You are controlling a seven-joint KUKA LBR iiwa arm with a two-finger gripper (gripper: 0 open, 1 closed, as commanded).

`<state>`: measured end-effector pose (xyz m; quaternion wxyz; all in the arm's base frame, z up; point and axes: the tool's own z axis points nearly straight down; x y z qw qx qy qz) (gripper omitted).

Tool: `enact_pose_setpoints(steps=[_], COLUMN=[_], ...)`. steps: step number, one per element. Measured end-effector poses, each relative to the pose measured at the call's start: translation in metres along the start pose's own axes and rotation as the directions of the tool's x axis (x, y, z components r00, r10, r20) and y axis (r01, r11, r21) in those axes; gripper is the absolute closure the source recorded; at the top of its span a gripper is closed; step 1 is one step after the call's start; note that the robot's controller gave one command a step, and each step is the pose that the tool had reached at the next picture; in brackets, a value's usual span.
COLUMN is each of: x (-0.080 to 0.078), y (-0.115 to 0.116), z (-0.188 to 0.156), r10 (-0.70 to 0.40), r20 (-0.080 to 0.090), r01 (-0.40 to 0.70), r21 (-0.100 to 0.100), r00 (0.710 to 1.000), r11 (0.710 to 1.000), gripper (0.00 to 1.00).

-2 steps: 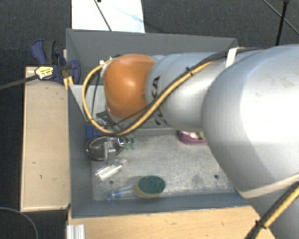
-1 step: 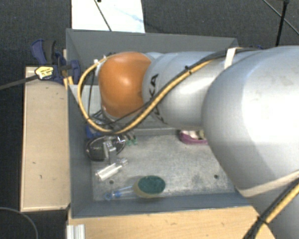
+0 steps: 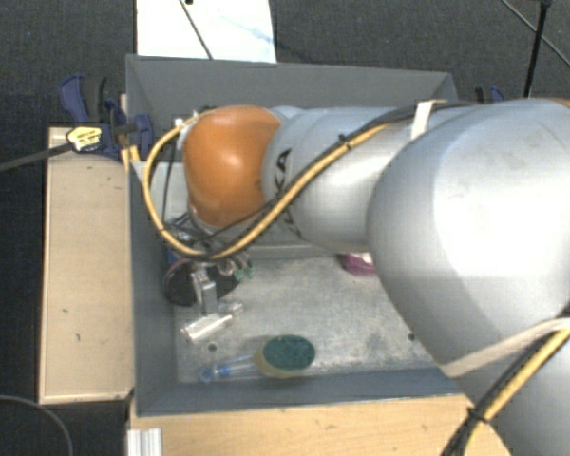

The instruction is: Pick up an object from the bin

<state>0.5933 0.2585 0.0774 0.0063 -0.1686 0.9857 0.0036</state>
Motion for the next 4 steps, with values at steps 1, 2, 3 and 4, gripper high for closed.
enact_pose_setpoints(steps=[1, 2, 3, 4], x=[-0.002, -0.003, -0.005, -0.006], y=[0.001, 0.003, 0.004, 0.003], z=[-0.003, -0.005, -0.054, -0.067], r10=[0.004, 0.006, 0.009, 0.013], r20=[-0.006, -0.004, -0.006, -0.007], r01=[-0.004, -0.006, -0.009, -0.013], r21=[0.002, -0.002, 0.003, 0.003], r00=[1.000, 1.000, 1.000, 1.000], r11=[1.000, 1.000, 1.000, 1.000], gripper=[0.00, 1.00, 1.00, 1.00])
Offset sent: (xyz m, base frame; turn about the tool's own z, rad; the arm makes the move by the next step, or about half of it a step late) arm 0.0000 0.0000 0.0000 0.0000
